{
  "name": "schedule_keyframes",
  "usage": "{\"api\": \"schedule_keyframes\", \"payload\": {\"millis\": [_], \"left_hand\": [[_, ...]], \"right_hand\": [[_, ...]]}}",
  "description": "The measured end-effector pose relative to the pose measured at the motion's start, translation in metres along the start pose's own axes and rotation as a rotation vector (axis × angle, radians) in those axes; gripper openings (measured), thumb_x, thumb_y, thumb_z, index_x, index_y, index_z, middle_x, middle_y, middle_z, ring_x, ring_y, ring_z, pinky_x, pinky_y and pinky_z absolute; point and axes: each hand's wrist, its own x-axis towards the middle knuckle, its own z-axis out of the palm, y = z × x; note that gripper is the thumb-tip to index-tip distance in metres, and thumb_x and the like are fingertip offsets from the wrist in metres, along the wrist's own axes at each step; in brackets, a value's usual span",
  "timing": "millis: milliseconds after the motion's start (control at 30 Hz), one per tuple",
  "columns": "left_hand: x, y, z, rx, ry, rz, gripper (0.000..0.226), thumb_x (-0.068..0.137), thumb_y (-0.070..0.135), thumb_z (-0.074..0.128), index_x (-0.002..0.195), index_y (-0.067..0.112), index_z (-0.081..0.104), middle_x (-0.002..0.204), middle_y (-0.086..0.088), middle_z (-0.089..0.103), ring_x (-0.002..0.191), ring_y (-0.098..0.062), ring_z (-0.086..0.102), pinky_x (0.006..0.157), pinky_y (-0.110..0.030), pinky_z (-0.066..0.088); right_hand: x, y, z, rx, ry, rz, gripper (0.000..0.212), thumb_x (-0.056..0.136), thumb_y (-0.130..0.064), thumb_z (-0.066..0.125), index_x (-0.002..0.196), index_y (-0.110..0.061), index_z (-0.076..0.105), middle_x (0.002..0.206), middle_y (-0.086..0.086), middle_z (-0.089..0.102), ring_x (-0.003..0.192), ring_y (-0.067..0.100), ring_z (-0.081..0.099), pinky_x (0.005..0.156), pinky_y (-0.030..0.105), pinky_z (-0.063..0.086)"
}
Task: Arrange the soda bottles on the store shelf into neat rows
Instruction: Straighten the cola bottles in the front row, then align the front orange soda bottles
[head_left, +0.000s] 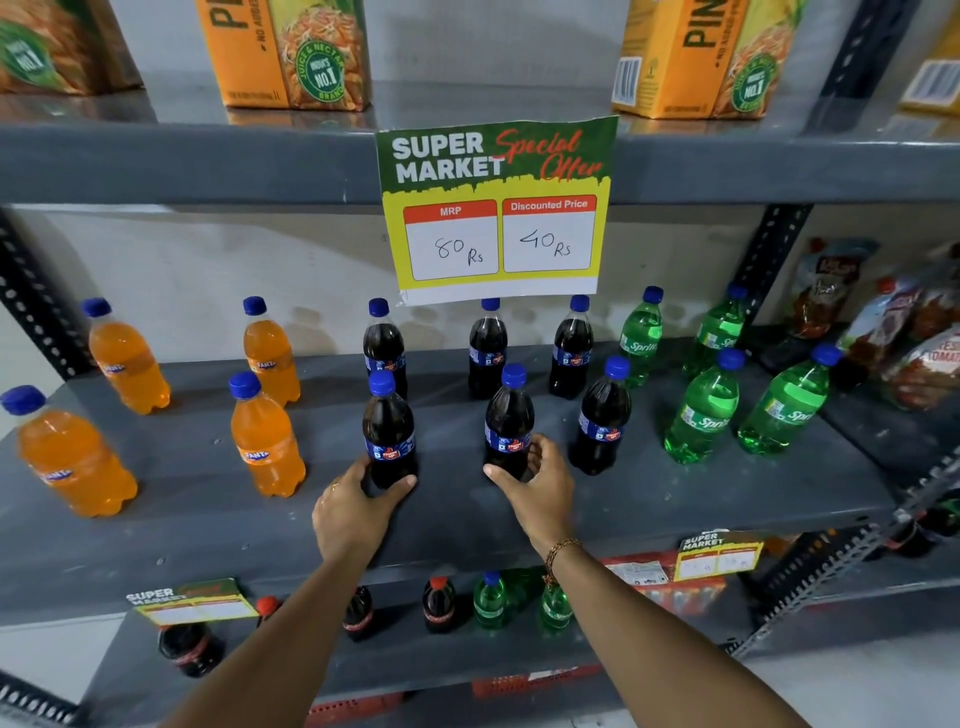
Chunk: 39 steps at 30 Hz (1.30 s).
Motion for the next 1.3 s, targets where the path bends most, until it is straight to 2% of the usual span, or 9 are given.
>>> {"api": "schedule_keyframes", "payload": {"millis": [233, 367, 467, 533, 633, 767, 933, 1167, 1300], "left_hand": [[-0.005, 0.0, -0.001, -0.03, -0.005, 0.086, 0.05, 0.073, 0.031, 0.073, 0.117, 0.016, 0.055, 0.11, -0.01, 0.065, 0.104, -0.029, 0.057, 0.086, -0.041, 0.045], [-0.014, -0.012, -0.018, -0.387, 0.039, 0.008, 0.048, 0.081, 0.009, 0.062, 0.127, 0.013, 0.046, 0.125, -0.003, 0.054, 0.113, -0.015, 0.047, 0.097, -0.032, 0.039], [-0.022, -0.024, -0.045, -0.497, 0.275, -0.006, 0.031, 0.085, 0.004, 0.055, 0.114, 0.012, 0.05, 0.107, -0.002, 0.056, 0.095, -0.017, 0.052, 0.087, -0.033, 0.044], [-0.017, -0.032, -0.068, -0.543, 0.445, -0.012, 0.024, 0.085, 0.0, 0.052, 0.108, 0.007, 0.05, 0.095, -0.002, 0.055, 0.086, -0.018, 0.051, 0.08, -0.021, 0.044], [0.0, -0.056, -0.103, -0.586, 0.622, -0.055, 0.03, 0.084, 0.0, 0.053, 0.113, 0.0, 0.046, 0.097, -0.008, 0.051, 0.085, -0.023, 0.049, 0.07, -0.015, 0.039], [0.031, -0.117, -0.151, -0.456, 0.585, -0.195, 0.067, 0.079, 0.01, 0.067, 0.134, 0.004, 0.03, 0.138, -0.021, 0.036, 0.128, -0.033, 0.037, 0.11, -0.043, 0.031], [0.054, -0.157, -0.183, -0.296, 0.327, -0.233, 0.089, 0.075, 0.028, 0.075, 0.143, 0.007, 0.022, 0.151, -0.013, 0.029, 0.138, -0.029, 0.029, 0.114, -0.043, 0.026], [0.056, -0.162, -0.189, -0.281, 0.247, -0.144, 0.052, 0.079, 0.026, 0.07, 0.127, 0.016, 0.051, 0.105, -0.007, 0.061, 0.098, -0.027, 0.055, 0.082, -0.034, 0.041], [0.058, -0.166, -0.189, -0.361, 0.257, -0.191, 0.058, 0.082, 0.026, 0.068, 0.135, 0.016, 0.044, 0.13, -0.009, 0.058, 0.119, -0.027, 0.053, 0.101, -0.039, 0.04]], "right_hand": [[-0.016, -0.009, -0.004, -0.041, 0.047, -0.023, 0.076, 0.071, -0.03, 0.077, 0.131, -0.008, 0.035, 0.125, 0.003, 0.038, 0.115, 0.015, 0.041, 0.097, 0.028, 0.038], [-0.049, -0.013, 0.018, -0.186, 0.2, -0.392, 0.047, 0.081, -0.042, 0.059, 0.113, -0.012, 0.042, 0.109, 0.004, 0.044, 0.102, 0.013, 0.04, 0.086, 0.035, 0.044], [-0.079, -0.036, 0.062, -0.163, -0.05, -0.588, 0.027, 0.085, -0.033, 0.056, 0.106, -0.018, 0.047, 0.101, -0.015, 0.04, 0.094, 0.006, 0.045, 0.083, 0.021, 0.042], [-0.095, -0.059, 0.098, -0.093, -0.261, -0.627, 0.021, 0.085, -0.024, 0.059, 0.104, -0.017, 0.051, 0.097, -0.012, 0.045, 0.087, 0.005, 0.048, 0.079, 0.018, 0.041], [-0.103, -0.079, 0.15, -0.031, -0.361, -0.508, 0.039, 0.08, -0.017, 0.065, 0.114, -0.016, 0.047, 0.109, -0.001, 0.049, 0.099, 0.01, 0.048, 0.088, 0.019, 0.039], [-0.094, -0.086, 0.204, -0.011, -0.365, -0.143, 0.078, 0.07, -0.014, 0.072, 0.134, -0.014, 0.028, 0.131, 0.005, 0.038, 0.119, 0.017, 0.042, 0.102, 0.033, 0.039], [-0.086, -0.071, 0.224, -0.019, -0.309, -0.07, 0.064, 0.072, -0.011, 0.07, 0.128, -0.014, 0.04, 0.12, 0.011, 0.058, 0.104, 0.024, 0.058, 0.089, 0.037, 0.049], [-0.092, -0.068, 0.224, -0.016, -0.283, -0.07, 0.052, 0.076, -0.016, 0.071, 0.123, -0.019, 0.048, 0.104, -0.006, 0.059, 0.092, 0.012, 0.057, 0.083, 0.025, 0.047], [-0.091, -0.066, 0.227, -0.049, -0.303, -0.083, 0.051, 0.076, -0.023, 0.072, 0.121, -0.021, 0.049, 0.113, -0.001, 0.064, 0.096, 0.01, 0.058, 0.083, 0.022, 0.046]]}}
